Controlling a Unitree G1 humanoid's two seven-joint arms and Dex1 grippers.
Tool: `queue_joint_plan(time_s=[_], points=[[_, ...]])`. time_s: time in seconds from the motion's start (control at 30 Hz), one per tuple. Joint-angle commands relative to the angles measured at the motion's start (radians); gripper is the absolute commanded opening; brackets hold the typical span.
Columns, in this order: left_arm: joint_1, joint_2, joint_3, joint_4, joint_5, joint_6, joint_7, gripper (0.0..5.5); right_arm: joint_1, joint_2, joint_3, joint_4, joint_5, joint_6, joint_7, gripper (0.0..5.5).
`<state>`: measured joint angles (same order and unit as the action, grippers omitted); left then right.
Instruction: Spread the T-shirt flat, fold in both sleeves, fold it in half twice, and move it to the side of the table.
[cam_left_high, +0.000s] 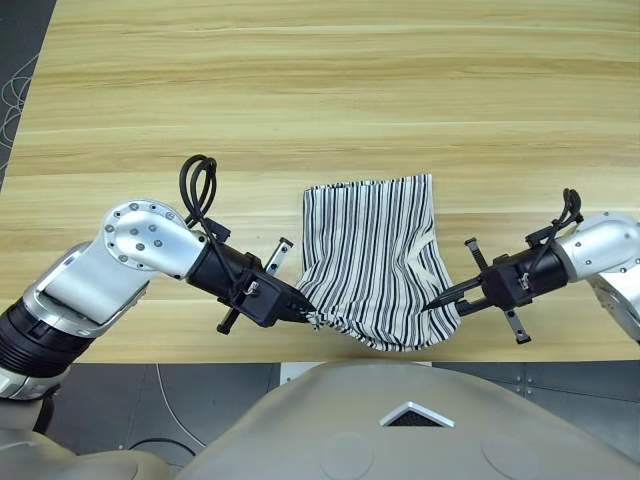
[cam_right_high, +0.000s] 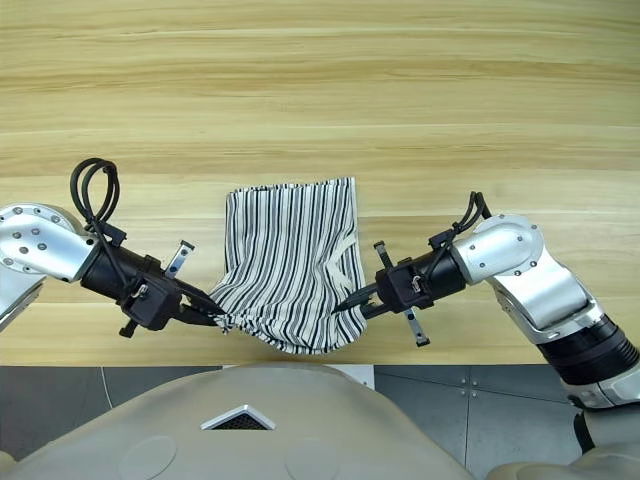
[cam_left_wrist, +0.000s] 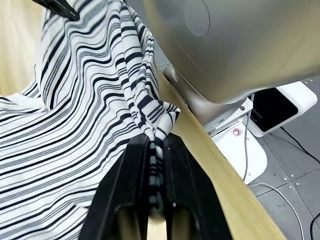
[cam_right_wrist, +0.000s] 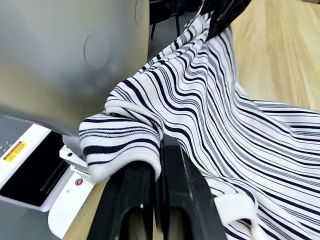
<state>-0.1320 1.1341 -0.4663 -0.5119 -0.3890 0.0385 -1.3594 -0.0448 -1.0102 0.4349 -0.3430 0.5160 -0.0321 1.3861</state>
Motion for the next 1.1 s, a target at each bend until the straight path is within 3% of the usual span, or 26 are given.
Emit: queue_joint_plan(time_s=[0.03, 0.3, 0.77, 1.1], points=[[-0.055, -0.074, 0.046, 0.057, -0.003, 0.038, 0.005, 0.23, -0.033, 0.070, -0.050, 0.051, -0.023, 0.019, -0.029, 0.10], [-0.189, -0.253, 0.097, 0.220, 0.047, 0.047, 0.043, 0.23, -0.101, 0.187, -0.087, 0.165, -0.171, 0.024, -0.137, 0.10], [-0.241, -0.367, 0.090, 0.602, 0.243, -0.087, 0.045, 0.23, -0.187, 0.323, -0.133, 0.306, -0.283, 0.046, -0.273, 0.10], [-0.279, -0.465, 0.107, 0.685, 0.259, -0.104, 0.052, 0.23, -0.238, 0.405, -0.113, 0.424, -0.378, 0.003, -0.317, 0.10]])
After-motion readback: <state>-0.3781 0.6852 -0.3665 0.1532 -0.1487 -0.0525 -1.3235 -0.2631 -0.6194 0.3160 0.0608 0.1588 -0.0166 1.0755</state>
